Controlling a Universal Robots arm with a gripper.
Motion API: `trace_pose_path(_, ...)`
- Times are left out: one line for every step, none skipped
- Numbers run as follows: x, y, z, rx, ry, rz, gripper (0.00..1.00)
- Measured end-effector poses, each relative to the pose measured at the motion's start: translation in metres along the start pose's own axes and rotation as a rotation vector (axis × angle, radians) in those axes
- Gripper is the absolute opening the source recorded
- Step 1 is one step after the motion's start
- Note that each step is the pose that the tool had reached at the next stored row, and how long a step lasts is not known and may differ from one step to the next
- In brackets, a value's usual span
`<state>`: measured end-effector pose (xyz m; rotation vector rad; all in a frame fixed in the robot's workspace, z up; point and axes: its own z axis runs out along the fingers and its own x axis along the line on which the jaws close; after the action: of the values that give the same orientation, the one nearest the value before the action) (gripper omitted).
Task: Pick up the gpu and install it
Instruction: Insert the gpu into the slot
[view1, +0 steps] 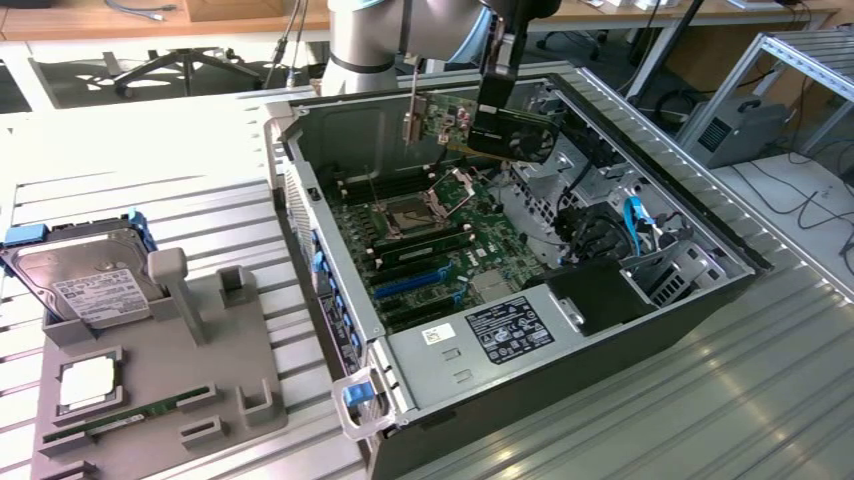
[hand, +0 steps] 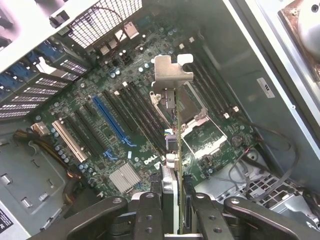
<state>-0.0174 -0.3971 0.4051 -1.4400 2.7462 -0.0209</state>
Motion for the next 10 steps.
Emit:
trace_pose_path(0.0, 0.0, 0.0, -0.0001, -0.0001, -0.003, 0.27)
trace_pose_path(0.0, 0.0, 0.0, -0.0002, -0.0002, -0.006, 0.27)
trace_pose_path(0.0, 0.0, 0.0, -0.0003, -0.0003, -0.008, 0.27)
trace_pose_path(0.0, 0.0, 0.0, -0.0004, -0.0004, -0.013, 0.27)
trace_pose_path(0.0, 0.0, 0.0, -0.0005, -0.0005, -0.016, 0.27)
trace_pose_path(0.0, 0.0, 0.0, -0.0006, -0.0006, -0.018, 0.27)
trace_pose_path(0.0, 0.0, 0.0, -0.0006, -0.0007, -0.021, 0.27)
trace_pose_path(0.0, 0.0, 0.0, -0.0007, -0.0008, -0.024, 0.27)
trace_pose_path(0.0, 0.0, 0.0, -0.0008, -0.0009, -0.027, 0.27)
trace_pose_path(0.0, 0.0, 0.0, -0.0009, -0.0009, -0.029, 0.27)
